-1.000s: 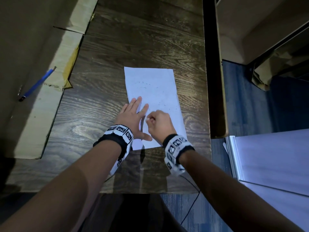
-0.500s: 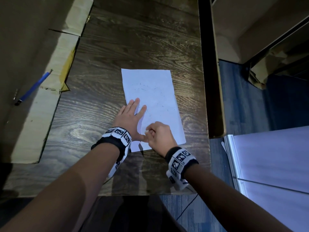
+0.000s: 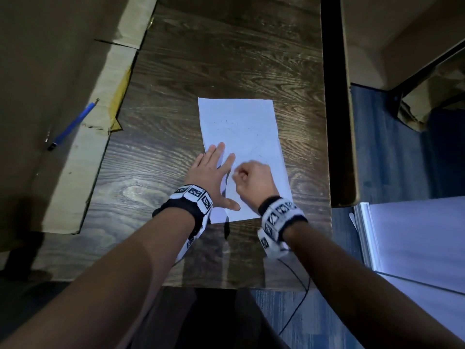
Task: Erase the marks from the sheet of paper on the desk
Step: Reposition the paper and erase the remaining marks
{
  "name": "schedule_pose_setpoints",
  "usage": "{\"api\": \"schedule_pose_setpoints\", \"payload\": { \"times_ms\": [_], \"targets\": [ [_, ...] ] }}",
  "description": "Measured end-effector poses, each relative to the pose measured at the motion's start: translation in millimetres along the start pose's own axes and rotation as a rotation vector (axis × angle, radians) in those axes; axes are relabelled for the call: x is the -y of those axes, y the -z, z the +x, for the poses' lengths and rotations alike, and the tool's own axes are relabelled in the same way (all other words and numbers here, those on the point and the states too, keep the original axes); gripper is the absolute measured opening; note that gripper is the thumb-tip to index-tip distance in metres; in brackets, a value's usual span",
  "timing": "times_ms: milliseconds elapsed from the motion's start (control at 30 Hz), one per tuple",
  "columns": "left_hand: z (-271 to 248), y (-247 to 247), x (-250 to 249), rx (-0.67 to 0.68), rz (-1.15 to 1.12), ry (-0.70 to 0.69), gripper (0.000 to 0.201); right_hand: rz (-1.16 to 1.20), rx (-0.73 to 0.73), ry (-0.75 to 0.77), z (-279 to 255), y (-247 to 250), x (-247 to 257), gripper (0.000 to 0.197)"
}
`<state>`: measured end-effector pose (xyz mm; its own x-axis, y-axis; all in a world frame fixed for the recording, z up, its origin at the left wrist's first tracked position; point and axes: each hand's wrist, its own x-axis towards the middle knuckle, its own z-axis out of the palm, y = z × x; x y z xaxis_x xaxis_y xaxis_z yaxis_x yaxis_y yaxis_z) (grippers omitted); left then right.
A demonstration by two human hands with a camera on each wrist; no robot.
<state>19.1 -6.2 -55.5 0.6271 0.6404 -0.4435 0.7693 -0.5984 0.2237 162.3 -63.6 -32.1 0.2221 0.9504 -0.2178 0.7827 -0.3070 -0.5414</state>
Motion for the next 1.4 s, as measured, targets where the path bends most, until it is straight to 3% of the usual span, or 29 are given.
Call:
{"api": "schedule_pose_setpoints", "payload": {
  "times_ms": [100, 200, 267, 433, 567, 633, 767, 933, 1133, 1300, 1400],
  "targets": [
    [0, -1, 1, 0.001, 0.007, -0.001, 0.136, 0.036, -0.042, -0.021, -1, -9, -5, 0.011],
    [1, -2, 1, -0.001, 0.035, 0.005, 0.134, 0.004, 0.041, 0.008, -36, -10, -16, 0.011],
    [0, -1, 1, 0.000, 0.038, 0.004, 0.134, -0.013, 0.093, 0.029, -30, -3, -13, 0.011],
    [2, -1, 2, 0.010, 0.009, -0.001, 0.137, 0.038, -0.064, -0.039, 12, -2, -4, 0.010],
    [1, -2, 2, 0.000, 0.027, 0.002, 0.136, 0.001, 0.039, -0.006, -34, -2, -15, 0.012],
    [1, -1, 1, -0.001, 0.017, 0.004, 0.136, -0.023, 0.065, -0.012, -24, 3, -12, 0.012],
    [1, 0, 2, 0.014, 0.002, 0.003, 0.136, 0.025, -0.070, -0.073, 15, 2, -7, 0.011],
    [0, 0, 2, 0.019, 0.014, 0.002, 0.137, 0.006, 0.035, -0.020, -46, 1, -29, 0.011],
    [0, 0, 1, 0.020, 0.014, 0.002, 0.138, 0.009, -0.059, -0.031, 5, 7, -18, 0.013],
    [-1, 3, 1, 0.034, 0.010, -0.003, 0.137, 0.029, -0.055, -0.030, -43, 2, -39, 0.010],
    [-1, 6, -3, 0.047, -0.003, 0.013, 0.137, 0.036, -0.017, -0.047, -41, 7, -44, 0.008]
  ]
}}
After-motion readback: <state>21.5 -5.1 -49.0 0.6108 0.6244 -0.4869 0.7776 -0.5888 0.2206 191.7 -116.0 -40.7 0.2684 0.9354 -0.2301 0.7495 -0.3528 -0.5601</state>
